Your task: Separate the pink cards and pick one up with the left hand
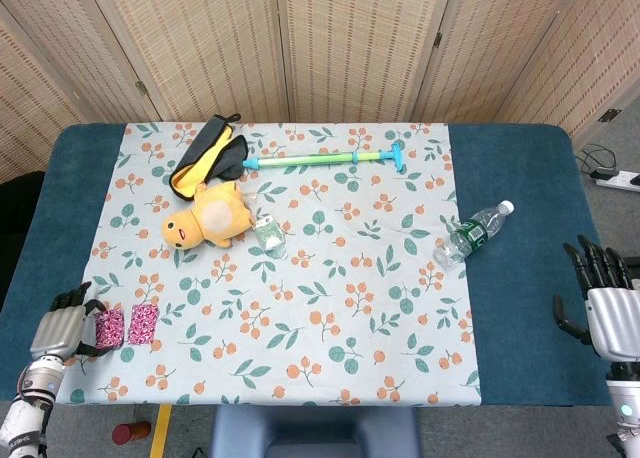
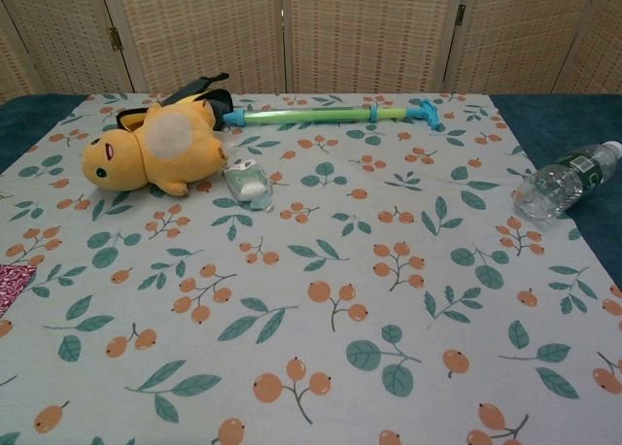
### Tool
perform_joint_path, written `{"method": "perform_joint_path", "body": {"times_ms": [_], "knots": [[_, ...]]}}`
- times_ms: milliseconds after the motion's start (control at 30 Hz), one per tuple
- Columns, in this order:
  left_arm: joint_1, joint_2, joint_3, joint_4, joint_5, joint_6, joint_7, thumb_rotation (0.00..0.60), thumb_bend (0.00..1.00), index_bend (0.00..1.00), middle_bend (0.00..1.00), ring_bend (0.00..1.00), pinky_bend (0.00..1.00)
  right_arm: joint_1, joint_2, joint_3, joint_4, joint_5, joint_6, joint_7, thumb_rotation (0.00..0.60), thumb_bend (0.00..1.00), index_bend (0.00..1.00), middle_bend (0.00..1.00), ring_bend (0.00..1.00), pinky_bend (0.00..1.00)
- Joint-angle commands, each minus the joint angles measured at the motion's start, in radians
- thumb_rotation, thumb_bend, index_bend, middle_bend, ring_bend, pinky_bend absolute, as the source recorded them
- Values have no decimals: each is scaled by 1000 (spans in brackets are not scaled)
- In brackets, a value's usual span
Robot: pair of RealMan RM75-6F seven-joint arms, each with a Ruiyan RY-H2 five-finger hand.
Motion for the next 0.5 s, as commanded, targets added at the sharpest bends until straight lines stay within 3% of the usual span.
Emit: {"method": "perform_joint_path", "body": {"times_ms": [33, 500], "knots": [[3, -2, -2, 7, 5, -3, -4, 596, 135, 337, 0, 0, 0, -1, 0, -1, -2, 0, 1, -2, 481, 549, 2, 0, 0, 0], [12, 5, -9, 24, 6, -30, -12, 598, 135, 308, 0, 0, 0, -2, 1, -3, -11, -4, 5, -10, 481, 550, 2, 0, 0, 0]]}}
